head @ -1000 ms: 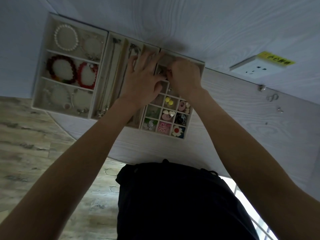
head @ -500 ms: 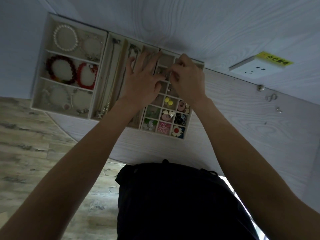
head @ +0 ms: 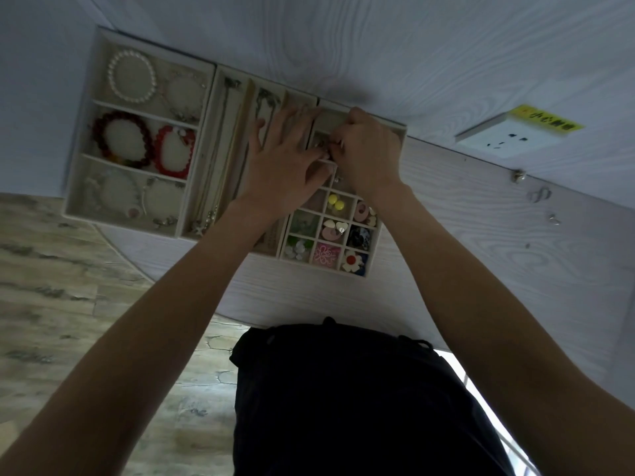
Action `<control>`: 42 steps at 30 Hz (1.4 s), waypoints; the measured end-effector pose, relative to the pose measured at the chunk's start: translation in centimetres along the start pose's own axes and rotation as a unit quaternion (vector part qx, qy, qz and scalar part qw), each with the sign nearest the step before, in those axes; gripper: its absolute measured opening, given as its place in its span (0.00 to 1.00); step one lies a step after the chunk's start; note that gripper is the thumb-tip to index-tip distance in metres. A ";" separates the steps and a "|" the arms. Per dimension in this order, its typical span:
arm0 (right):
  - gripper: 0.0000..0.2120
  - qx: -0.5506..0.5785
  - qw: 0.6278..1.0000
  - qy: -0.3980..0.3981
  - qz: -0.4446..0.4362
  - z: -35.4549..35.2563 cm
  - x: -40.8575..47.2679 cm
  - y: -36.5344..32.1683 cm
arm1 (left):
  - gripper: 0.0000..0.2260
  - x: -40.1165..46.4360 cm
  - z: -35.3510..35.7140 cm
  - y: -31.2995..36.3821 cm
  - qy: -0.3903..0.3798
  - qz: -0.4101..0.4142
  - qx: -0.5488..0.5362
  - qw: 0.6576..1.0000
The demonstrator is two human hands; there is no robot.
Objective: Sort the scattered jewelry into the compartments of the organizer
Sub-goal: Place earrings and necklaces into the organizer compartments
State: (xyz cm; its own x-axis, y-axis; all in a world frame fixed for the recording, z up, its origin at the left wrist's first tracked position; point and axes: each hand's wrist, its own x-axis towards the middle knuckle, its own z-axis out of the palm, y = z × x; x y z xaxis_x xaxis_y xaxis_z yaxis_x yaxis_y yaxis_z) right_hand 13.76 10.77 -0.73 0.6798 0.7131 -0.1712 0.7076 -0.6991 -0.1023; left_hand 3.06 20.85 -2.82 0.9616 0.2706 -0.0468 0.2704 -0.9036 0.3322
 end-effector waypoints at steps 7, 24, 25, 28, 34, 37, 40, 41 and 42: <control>0.18 0.138 0.981 0.041 0.127 0.2 0.0 -0.6 | 0.25 0.1 -0.1 -0.2 -0.010 0.001 0.000 1.000; 0.06 0.204 0.961 0.026 0.184 0.0 -0.3 -0.3 | 0.19 0.2 -0.5 -0.1 0.024 0.043 0.052 0.997; 0.06 0.214 0.958 0.029 0.187 0.0 -0.5 -0.2 | 0.18 0.1 -0.6 -0.1 0.027 0.043 0.050 0.997; 0.06 0.253 0.947 0.055 0.192 -0.5 -1.5 0.2 | 0.16 -0.3 -1.3 0.2 0.050 0.037 0.036 0.997; 0.07 0.238 0.946 0.159 0.152 -1.4 -9.2 5.4 | 0.15 -2.1 -2.0 5.8 0.057 0.062 -0.077 0.993; 0.08 0.202 0.941 0.193 0.189 -0.5 -13.9 10.4 | 0.20 -2.3 -0.5 9.3 0.010 0.097 -0.067 0.993; 0.11 0.181 0.935 0.175 0.251 0.2 -16.7 16.0 | 0.28 -2.0 0.8 12.0 -0.054 0.099 -0.007 0.994; 0.12 0.164 0.937 0.162 0.263 0.3 -17.0 17.9 | 0.30 -1.9 1.2 12.6 -0.078 0.094 0.031 0.992; 0.14 0.147 0.941 0.147 0.269 0.5 -16.8 19.4 | 0.31 -1.9 1.6 12.7 -0.092 0.087 0.068 0.990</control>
State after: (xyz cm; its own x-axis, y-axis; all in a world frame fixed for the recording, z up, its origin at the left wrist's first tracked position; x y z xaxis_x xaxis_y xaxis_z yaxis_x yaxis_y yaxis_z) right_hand 15.98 -14.86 -0.32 0.9785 0.2061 -0.0024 0.1920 -0.9159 -0.3525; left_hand 4.78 8.36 -0.01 0.9833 0.0532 -0.1743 0.0917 -0.9710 0.2210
